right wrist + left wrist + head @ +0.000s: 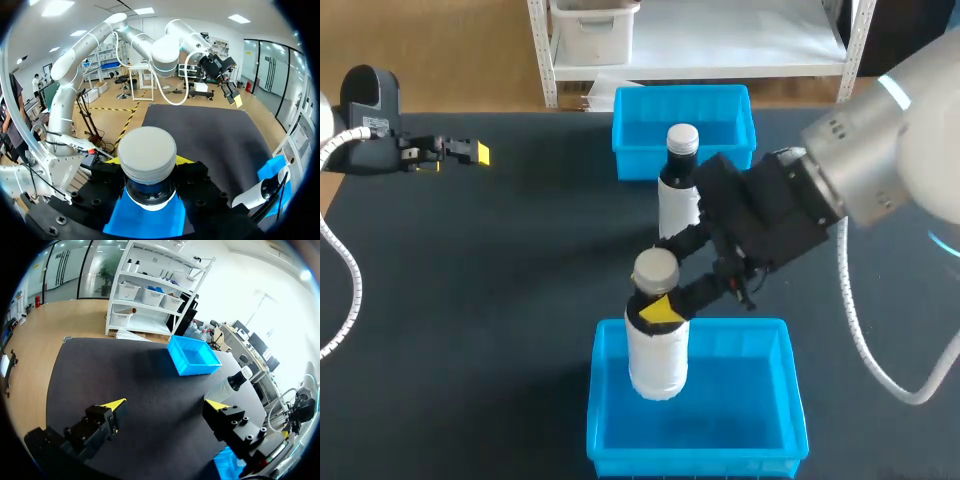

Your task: Pick up the bottle, and place it in the far bin if it is heavy, or in the near bin if it is light.

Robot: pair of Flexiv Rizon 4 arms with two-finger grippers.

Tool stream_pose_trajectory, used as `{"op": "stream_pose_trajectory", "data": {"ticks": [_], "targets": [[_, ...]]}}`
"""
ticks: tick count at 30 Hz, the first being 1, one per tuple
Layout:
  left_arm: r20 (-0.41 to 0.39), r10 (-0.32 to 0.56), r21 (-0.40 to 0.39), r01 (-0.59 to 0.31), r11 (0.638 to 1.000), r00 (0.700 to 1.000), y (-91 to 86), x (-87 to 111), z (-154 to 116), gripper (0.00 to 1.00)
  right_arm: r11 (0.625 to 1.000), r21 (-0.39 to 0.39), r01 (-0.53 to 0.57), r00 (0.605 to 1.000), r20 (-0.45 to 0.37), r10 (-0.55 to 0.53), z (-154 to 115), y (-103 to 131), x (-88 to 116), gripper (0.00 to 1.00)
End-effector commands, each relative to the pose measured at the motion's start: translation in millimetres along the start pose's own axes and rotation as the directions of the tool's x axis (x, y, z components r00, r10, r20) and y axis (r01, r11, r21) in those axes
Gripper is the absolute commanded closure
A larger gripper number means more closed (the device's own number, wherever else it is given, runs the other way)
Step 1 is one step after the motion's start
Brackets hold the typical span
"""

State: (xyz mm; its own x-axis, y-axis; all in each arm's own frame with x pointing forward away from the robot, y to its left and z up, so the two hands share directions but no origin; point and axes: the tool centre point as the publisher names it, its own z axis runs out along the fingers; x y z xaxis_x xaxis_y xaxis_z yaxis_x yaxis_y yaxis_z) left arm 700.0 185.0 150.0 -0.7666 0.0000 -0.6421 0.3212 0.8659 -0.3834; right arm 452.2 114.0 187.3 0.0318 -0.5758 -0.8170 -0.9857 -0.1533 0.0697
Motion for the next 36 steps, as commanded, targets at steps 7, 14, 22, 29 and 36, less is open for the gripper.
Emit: {"op": "stream_pose_trajectory", "data": {"ticks": [7,14,22,29,36], "targets": [[0.000,0.000,0.000,0.000,1.000,1.000,0.0,0.0,0,0.00,1.000,-0.009,-0.003,1.000,0.010,0.003,18,-9,19,1.00],[0.000,0.000,0.000,0.000,1.000,1.000,0.0,0.0,0,0.00,1.000,-0.015,-0.012,1.000,0.016,0.013,26,-12,31,1.00],[0.000,0.000,0.000,0.000,1.000,1.000,0.0,0.0,0,0.00,1.000,-0.018,-0.024,0.999,0.028,0.024,29,-12,36,1.00],[0.000,0.000,0.000,0.000,1.000,1.000,0.0,0.0,0,0.00,0.999,-0.021,-0.031,0.999,0.023,0.032,30,-13,40,0.82],[0.000,0.000,0.000,0.000,1.000,1.000,0.0,0.0,0,0.00,0.999,-0.029,-0.036,0.999,0.013,0.036,32,-13,41,0.00]]}}
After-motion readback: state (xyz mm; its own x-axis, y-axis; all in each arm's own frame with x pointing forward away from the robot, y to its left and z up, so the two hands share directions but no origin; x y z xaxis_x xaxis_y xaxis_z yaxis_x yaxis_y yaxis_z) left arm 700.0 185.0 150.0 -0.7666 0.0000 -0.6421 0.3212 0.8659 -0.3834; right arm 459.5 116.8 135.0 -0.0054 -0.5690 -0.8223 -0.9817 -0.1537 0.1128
